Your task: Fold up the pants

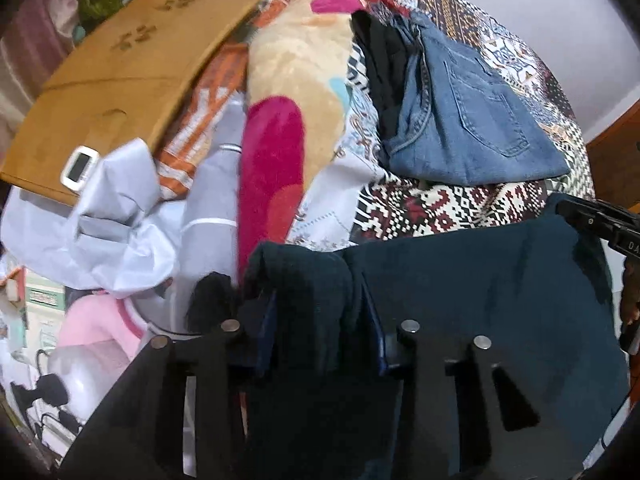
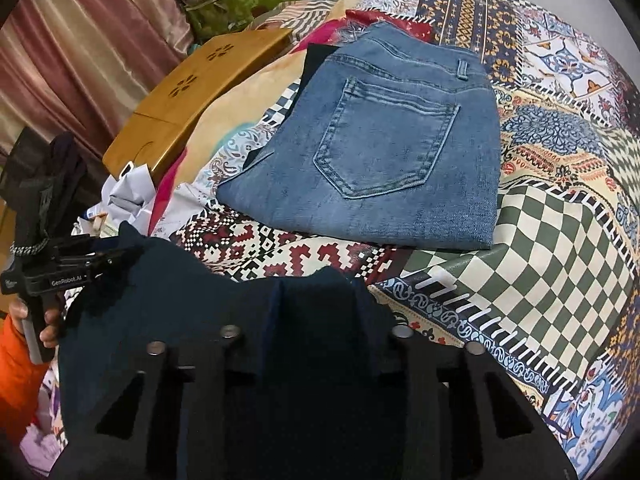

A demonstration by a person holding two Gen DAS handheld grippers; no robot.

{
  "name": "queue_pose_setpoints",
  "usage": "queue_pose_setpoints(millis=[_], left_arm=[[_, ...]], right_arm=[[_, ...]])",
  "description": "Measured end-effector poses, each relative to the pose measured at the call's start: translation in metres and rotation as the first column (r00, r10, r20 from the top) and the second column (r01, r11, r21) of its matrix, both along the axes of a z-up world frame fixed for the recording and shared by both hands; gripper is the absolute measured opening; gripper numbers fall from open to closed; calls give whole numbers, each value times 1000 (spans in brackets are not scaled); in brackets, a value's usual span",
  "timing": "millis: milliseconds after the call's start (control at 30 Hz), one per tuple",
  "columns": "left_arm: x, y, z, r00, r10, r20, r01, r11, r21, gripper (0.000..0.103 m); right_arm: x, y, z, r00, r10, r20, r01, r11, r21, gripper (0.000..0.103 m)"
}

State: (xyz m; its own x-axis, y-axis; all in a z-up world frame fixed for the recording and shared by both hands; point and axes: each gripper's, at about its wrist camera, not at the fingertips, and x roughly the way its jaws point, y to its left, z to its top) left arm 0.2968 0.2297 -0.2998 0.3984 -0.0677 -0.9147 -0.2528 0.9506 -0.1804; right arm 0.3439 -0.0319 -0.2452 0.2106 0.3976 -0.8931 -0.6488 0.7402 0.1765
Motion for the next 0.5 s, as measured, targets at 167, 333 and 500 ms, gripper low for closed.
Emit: queue_pose_setpoints(millis=[167,333,500], left_arm=[[-7,-2,28,996,20,89,-33,989,144,36],[2,5,60,988,17,154,-53,971,233,37],[25,9,51,994,8,111,-36,967,252,38]], right_arm=[[-5,6,17,996,-15,93,15,1000,2,7],[9,28,41,986,-12,167,10,1000,14,0],[30,57,65,982,-41,187,24,996,90,1]])
